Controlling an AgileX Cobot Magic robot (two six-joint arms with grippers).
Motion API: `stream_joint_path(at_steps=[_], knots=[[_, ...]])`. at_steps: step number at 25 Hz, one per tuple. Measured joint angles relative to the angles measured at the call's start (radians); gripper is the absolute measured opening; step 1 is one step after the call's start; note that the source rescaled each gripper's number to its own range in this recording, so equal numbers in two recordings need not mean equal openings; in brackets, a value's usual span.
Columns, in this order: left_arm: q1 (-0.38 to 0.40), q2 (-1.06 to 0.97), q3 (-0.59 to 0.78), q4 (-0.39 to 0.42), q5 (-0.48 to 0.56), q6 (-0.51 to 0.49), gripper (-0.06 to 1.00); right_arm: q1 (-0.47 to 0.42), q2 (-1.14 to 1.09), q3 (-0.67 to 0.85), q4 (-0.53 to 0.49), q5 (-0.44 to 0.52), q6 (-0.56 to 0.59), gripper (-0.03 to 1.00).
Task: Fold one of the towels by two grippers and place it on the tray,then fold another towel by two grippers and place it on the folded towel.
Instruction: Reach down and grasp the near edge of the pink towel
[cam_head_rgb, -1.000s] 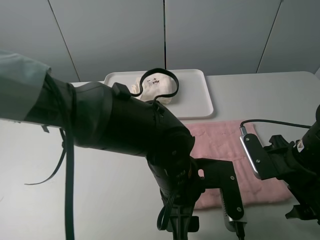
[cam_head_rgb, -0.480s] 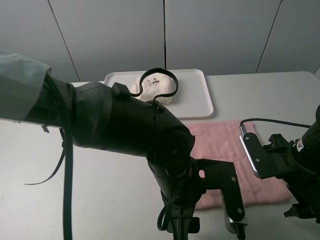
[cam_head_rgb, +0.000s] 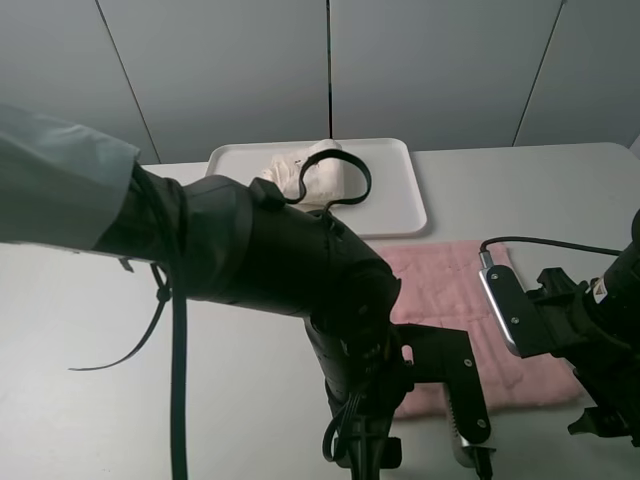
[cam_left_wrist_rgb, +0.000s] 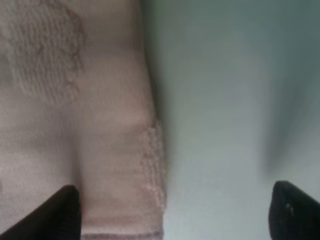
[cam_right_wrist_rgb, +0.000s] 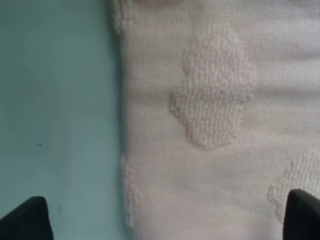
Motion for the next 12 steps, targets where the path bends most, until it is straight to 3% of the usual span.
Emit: stream_joint_path(at_steps=[12], knots=[[0.0, 0.025, -0.007, 0.004, 0.013, -0.013, 0.97, 0.0, 0.0, 0.0, 0.0, 0.0, 0.0, 1.0]])
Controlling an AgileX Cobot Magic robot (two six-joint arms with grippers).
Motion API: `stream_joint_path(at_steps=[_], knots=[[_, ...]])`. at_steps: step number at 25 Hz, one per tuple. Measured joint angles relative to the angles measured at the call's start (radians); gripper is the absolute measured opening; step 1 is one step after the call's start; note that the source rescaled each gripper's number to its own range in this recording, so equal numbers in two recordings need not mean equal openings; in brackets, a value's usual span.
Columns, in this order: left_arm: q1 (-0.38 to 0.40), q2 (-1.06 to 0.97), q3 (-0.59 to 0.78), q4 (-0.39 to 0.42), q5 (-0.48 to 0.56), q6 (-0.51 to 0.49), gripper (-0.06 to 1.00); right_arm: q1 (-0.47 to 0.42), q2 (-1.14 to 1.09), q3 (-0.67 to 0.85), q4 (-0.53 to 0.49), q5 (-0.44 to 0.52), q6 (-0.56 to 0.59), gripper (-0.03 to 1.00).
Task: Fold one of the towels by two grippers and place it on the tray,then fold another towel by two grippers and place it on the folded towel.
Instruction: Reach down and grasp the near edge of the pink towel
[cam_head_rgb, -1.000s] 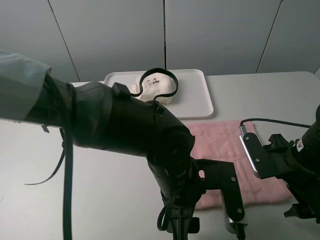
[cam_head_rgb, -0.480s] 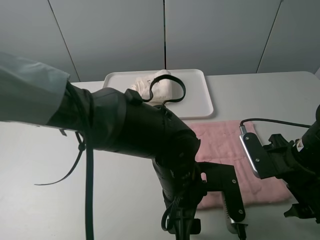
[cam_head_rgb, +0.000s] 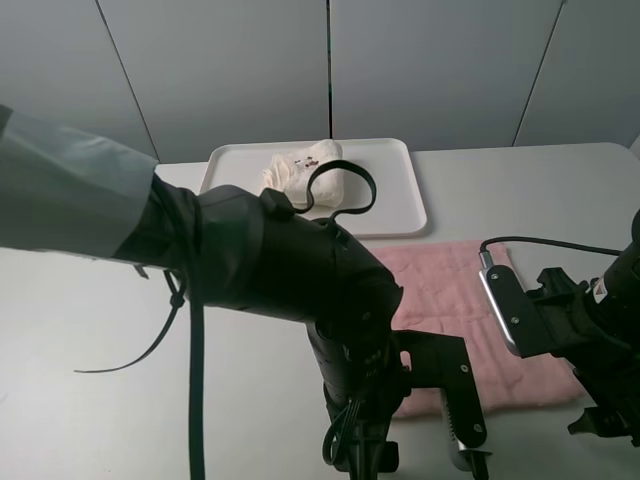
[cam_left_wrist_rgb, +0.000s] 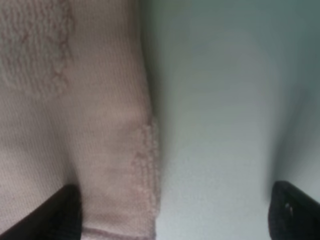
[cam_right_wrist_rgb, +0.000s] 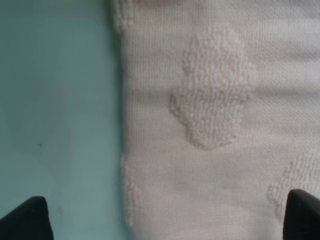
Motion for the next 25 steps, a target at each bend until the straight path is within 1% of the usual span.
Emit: stream_joint_path(at_steps=[10, 14, 20, 25], knots=[[0.0, 0.002, -0.002, -0.004, 0.002, -0.003, 0.97, 0.0, 0.002, 0.0, 0.0, 0.0, -0.002, 1.0], [0.0, 0.002, -0.002, -0.004, 0.002, -0.003, 0.97, 0.0, 0.037, 0.0, 0.0, 0.002, -0.002, 1.0], [0.0, 0.002, -0.002, -0.004, 0.003, -0.003, 0.97, 0.0, 0.075, 0.004, -0.001, -0.028, 0.0, 1.0], [0.0, 0.002, -0.002, -0.004, 0.003, -0.003, 0.97, 0.0, 0.104, 0.004, -0.027, -0.039, 0.037, 1.0]])
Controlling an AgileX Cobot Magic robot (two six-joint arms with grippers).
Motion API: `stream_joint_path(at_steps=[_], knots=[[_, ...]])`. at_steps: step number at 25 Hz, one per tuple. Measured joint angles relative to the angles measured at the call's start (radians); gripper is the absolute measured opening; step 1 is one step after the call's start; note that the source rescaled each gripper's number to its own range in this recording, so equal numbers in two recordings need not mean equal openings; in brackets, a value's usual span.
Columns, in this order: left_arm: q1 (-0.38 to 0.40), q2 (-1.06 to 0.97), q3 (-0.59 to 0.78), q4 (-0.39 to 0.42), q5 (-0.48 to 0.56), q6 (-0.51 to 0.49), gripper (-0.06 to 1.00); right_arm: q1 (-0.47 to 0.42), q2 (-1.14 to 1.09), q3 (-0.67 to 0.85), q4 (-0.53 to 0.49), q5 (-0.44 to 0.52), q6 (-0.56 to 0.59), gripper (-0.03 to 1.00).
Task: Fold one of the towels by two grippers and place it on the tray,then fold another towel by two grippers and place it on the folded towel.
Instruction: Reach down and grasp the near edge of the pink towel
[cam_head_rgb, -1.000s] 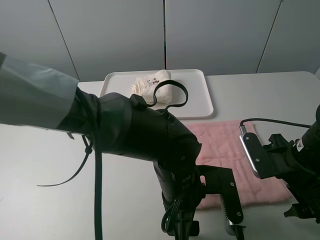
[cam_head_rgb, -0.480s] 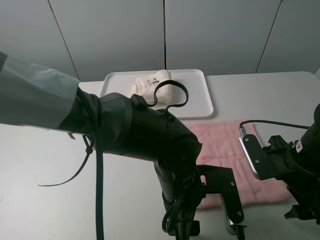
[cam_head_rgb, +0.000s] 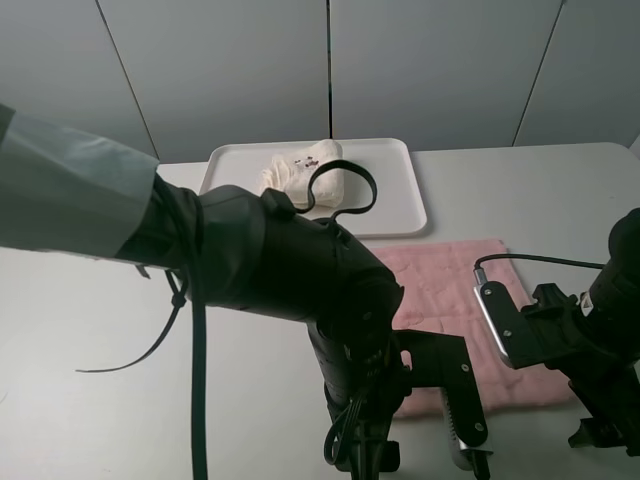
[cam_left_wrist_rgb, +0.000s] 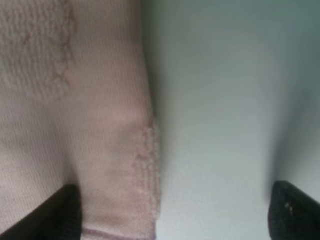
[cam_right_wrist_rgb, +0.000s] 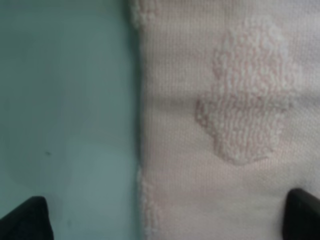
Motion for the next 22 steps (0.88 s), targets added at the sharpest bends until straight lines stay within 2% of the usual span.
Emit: stream_joint_path(at_steps=[3, 8, 11, 16, 22], knots=[[0.0, 0.0, 0.0, 0.0, 0.0, -0.002, 0.97, 0.0, 0.004, 0.0, -0.052, -0.007, 0.056, 1.0], [0.0, 0.0, 0.0, 0.0, 0.0, -0.004, 0.97, 0.0, 0.004, 0.0, -0.196, 0.015, 0.205, 1.0], [0.0, 0.0, 0.0, 0.0, 0.0, -0.016, 0.97, 0.0, 0.004, 0.0, -0.205, 0.031, 0.205, 1.0], [0.0, 0.0, 0.0, 0.0, 0.001, -0.02, 0.97, 0.0, 0.004, 0.004, -0.14, 0.051, 0.118, 1.0], [0.0, 0.0, 0.0, 0.002, 0.004, -0.022, 0.97, 0.0, -0.006, 0.053, -0.163, -0.008, 0.1, 1.0]])
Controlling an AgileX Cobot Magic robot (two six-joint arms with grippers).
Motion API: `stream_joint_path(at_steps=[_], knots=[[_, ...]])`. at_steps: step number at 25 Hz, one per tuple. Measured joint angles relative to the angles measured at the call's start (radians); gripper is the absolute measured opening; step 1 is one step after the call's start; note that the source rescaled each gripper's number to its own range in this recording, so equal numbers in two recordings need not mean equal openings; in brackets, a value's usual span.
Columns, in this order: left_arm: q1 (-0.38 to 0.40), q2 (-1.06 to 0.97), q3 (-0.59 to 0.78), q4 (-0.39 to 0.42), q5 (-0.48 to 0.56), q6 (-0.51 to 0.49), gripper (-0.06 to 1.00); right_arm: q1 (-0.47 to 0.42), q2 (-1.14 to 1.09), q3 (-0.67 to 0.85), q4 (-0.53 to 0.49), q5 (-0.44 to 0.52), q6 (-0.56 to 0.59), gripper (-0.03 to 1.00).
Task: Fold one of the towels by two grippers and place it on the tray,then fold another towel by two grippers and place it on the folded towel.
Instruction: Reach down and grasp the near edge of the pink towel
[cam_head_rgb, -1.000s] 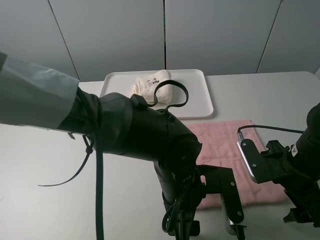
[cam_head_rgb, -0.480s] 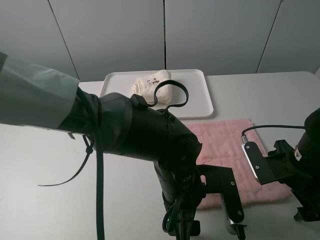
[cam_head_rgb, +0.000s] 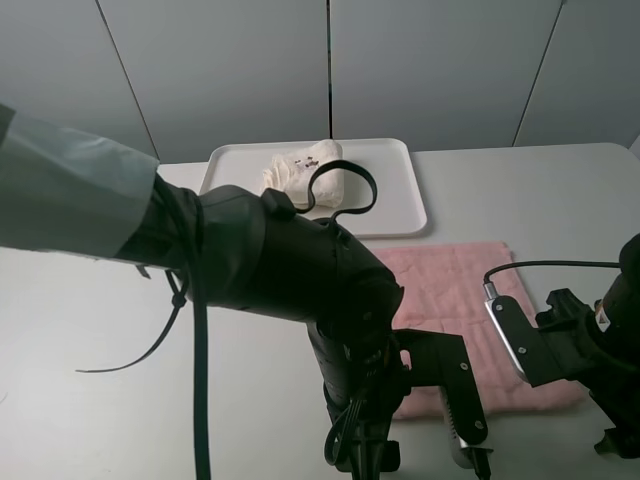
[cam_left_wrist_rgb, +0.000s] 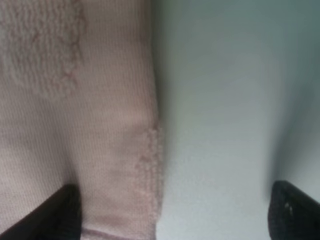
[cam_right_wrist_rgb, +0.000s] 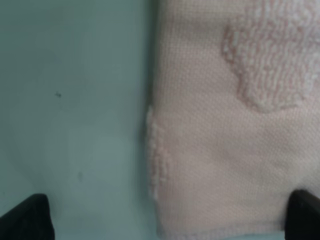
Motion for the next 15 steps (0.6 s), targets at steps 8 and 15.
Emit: stream_joint_path(at_steps=[8, 15], knots=[[0.0, 0.0, 0.0, 0.0, 0.001, -0.002, 0.97, 0.0, -0.002, 0.011, -0.006, -0.026, 0.018, 1.0], [0.0, 0.0, 0.0, 0.0, 0.001, -0.002, 0.97, -0.002, -0.004, 0.024, -0.013, -0.074, 0.02, 0.51]])
